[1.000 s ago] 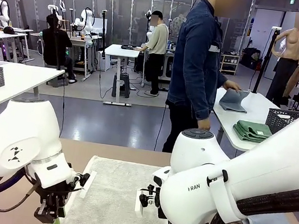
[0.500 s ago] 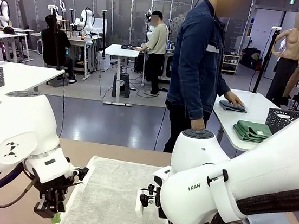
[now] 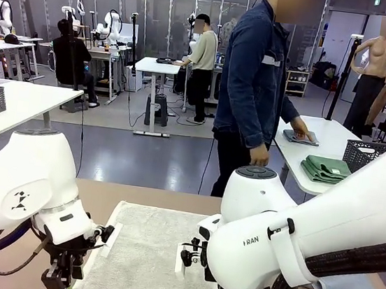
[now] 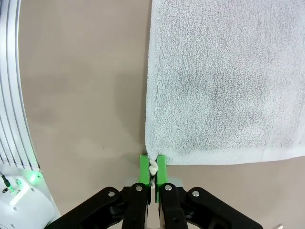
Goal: Fold the towels and place them in the basket.
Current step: When a person lays out a Towel with hook on the table, fold it in half twice.
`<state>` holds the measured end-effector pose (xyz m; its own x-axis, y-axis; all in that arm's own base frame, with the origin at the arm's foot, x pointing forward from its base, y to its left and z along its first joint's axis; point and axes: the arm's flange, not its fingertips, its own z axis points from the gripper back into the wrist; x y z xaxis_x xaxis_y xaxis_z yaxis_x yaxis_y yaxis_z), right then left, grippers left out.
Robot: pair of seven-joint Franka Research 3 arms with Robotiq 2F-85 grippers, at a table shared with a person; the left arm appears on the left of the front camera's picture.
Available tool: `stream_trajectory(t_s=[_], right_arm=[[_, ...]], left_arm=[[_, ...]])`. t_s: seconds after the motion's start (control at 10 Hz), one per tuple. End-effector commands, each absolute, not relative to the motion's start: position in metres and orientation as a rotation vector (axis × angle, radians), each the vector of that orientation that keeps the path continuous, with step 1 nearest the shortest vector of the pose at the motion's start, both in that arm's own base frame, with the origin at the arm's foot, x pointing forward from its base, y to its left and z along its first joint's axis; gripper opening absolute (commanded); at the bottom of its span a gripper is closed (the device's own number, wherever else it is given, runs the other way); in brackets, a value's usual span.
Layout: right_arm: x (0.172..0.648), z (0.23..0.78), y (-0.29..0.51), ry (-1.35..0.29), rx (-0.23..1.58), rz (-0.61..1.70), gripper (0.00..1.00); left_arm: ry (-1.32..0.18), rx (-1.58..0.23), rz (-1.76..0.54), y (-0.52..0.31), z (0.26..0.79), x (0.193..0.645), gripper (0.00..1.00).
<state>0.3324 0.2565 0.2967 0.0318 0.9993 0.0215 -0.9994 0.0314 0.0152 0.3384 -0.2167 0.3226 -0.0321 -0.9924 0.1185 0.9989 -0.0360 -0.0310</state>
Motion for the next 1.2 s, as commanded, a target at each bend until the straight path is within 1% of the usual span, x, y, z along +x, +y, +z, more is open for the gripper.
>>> stream_trajectory(t_s=[0.0,0.2,0.7,1.1], right_arm=[[0.331,0.297,0.250,0.001,0.053,1.553,0.00],[0.331,0.297,0.250,0.002,0.055,1.553,0.00],[0.332,0.295,0.249,0.001,0.061,1.552,0.00],[0.330,0.295,0.247,-0.003,0.061,1.556,0.00]], left_arm=[[-0.083,-0.101,-1.606,-0.213,0.311,0.331,0.71],[-0.095,-0.112,-1.603,-0.217,0.305,0.335,0.71],[-0.052,-0.117,-1.578,-0.218,0.289,0.344,0.71],[-0.061,-0.110,-1.567,-0.221,0.289,0.344,0.71]])
